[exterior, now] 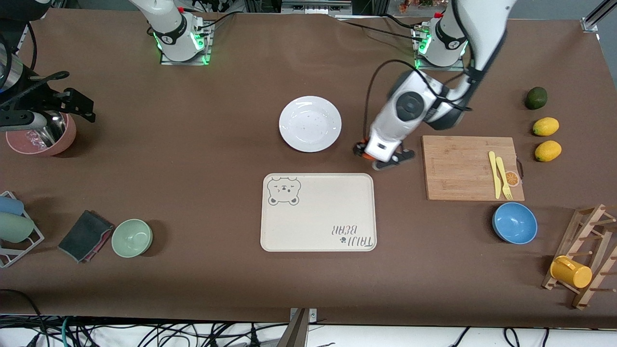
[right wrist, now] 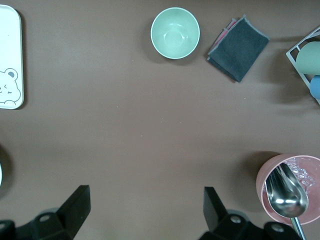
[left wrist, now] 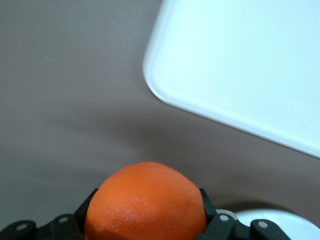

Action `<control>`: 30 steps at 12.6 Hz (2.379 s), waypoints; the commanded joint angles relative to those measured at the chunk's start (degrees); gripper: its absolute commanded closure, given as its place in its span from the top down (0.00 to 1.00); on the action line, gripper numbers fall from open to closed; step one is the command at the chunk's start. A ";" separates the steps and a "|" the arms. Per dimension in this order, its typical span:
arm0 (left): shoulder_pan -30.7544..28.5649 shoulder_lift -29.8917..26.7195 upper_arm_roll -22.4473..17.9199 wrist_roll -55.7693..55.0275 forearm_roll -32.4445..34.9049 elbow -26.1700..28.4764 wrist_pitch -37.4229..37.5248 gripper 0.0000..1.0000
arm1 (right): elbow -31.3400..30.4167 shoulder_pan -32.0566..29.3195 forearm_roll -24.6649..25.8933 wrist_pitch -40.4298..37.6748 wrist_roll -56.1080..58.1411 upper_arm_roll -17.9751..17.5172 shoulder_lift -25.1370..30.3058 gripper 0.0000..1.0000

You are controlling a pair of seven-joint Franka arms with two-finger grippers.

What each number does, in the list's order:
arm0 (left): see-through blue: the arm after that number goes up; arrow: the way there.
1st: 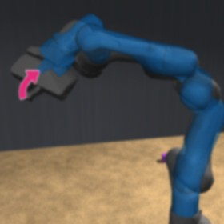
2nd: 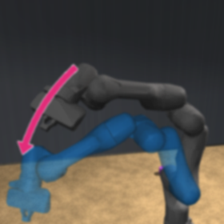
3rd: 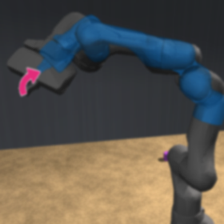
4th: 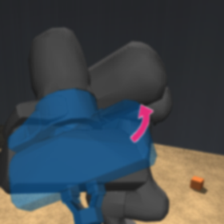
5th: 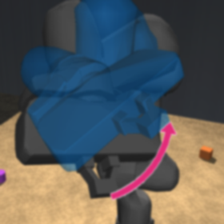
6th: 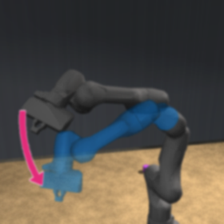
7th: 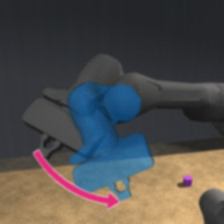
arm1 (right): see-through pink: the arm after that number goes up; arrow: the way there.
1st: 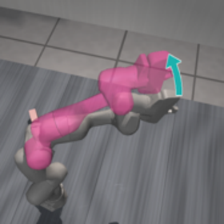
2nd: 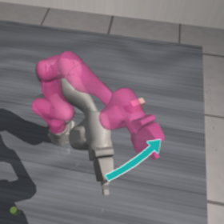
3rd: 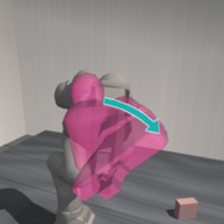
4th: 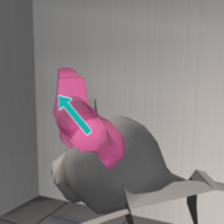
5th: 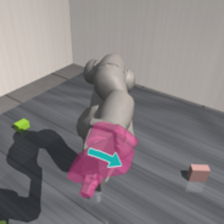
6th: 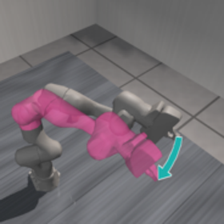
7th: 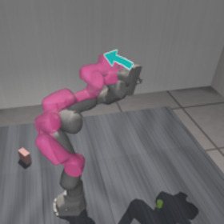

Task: Place orange and plate with both arms
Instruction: 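Carry the orange with the left gripper and lower it onto the white plate, then release the orange and withdraw the left gripper while the right gripper moves out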

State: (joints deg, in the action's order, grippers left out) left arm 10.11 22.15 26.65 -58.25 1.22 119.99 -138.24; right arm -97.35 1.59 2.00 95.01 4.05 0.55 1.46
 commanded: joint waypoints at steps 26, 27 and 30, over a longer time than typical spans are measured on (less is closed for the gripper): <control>2.14 13.00 -3.71 -6.29 -0.25 -39.47 38.56 1.00 | 0.93 -0.28 -0.06 -1.40 0.17 -0.19 0.21 1.00; -1.28 13.00 -3.80 -3.91 -0.16 -39.83 39.45 1.00 | 0.93 -0.28 -0.06 -1.40 0.17 -0.19 0.21 1.00; -11.65 11.43 -3.89 5.75 3.24 -40.01 42.18 1.00 | 0.93 -0.28 -0.15 -1.49 0.17 -0.19 0.21 1.00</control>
State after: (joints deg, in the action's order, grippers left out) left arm 3.42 34.58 21.81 -57.74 2.09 80.46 -98.04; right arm -97.29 1.58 2.01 94.77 4.07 0.56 1.46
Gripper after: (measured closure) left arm 0.000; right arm 0.000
